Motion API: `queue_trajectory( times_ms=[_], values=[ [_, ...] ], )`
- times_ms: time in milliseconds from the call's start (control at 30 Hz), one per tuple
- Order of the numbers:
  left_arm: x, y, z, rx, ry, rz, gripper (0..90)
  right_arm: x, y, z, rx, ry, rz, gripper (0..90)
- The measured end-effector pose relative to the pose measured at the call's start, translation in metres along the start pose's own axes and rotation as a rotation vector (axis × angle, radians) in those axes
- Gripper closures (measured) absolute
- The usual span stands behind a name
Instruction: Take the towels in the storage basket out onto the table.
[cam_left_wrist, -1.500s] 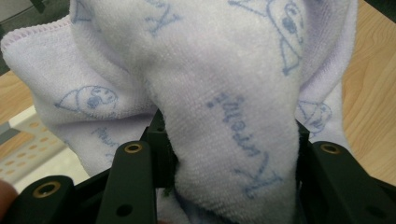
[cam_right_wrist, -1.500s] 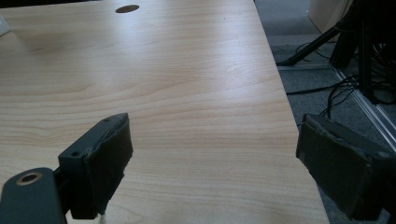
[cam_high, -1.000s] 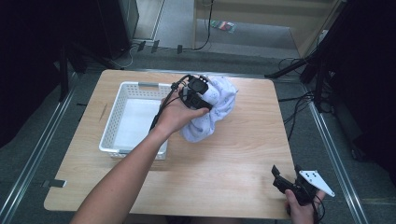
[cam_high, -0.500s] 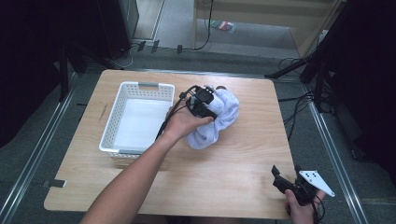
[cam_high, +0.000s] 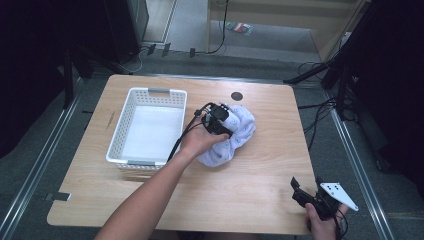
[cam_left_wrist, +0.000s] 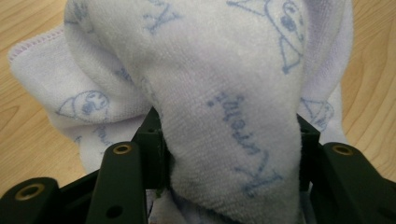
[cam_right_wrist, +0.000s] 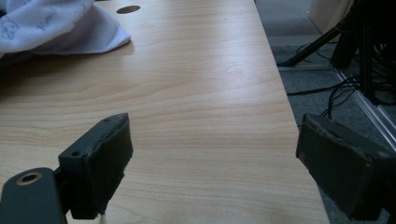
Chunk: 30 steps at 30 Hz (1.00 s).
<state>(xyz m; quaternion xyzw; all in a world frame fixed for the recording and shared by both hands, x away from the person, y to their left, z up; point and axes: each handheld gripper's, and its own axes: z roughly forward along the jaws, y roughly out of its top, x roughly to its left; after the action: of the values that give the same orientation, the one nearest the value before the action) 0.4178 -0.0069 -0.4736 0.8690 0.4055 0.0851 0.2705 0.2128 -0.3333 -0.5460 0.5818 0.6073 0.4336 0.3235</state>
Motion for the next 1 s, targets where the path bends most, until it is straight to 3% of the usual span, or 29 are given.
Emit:
queue_trajectory(
  times_ms=[133, 233, 367, 533, 667, 867, 1000],
  values=[
    [-0.003, 0.0, 0.0, 0.003, 0.021, 0.009, 38.9, 0.0, 0.0, 0.0, 0.001, 0.0, 0.001, 10.7],
    [-0.005, 0.0, -0.002, 0.003, 0.016, -0.036, 29.8, 0.0, 0.0, 0.0, 0.0, 0.0, 0.001, 10.7],
    [-0.005, 0.0, -0.004, 0.001, 0.005, -0.055, 20.1, 0.0, 0.0, 0.0, -0.001, 0.0, 0.0, 10.7],
    [-0.004, 0.0, -0.009, -0.001, -0.001, -0.064, 10.0, 0.0, 0.0, 0.0, 0.0, 0.0, 0.0, 10.7],
    [-0.005, -0.002, -0.019, -0.027, -0.025, -0.037, 0.0, 0.0, 0.0, 0.0, 0.002, 0.0, 0.0, 10.7],
    [-0.002, -0.004, -0.036, -0.065, -0.044, -0.051, 0.0, 0.0, 0.0, 0.0, 0.003, -0.001, 0.0, 10.7],
    [0.001, -0.006, -0.047, -0.08, -0.024, -0.055, 0.0, 0.0, 0.0, 0.0, 0.005, -0.002, 0.0, 10.7]
  ],
)
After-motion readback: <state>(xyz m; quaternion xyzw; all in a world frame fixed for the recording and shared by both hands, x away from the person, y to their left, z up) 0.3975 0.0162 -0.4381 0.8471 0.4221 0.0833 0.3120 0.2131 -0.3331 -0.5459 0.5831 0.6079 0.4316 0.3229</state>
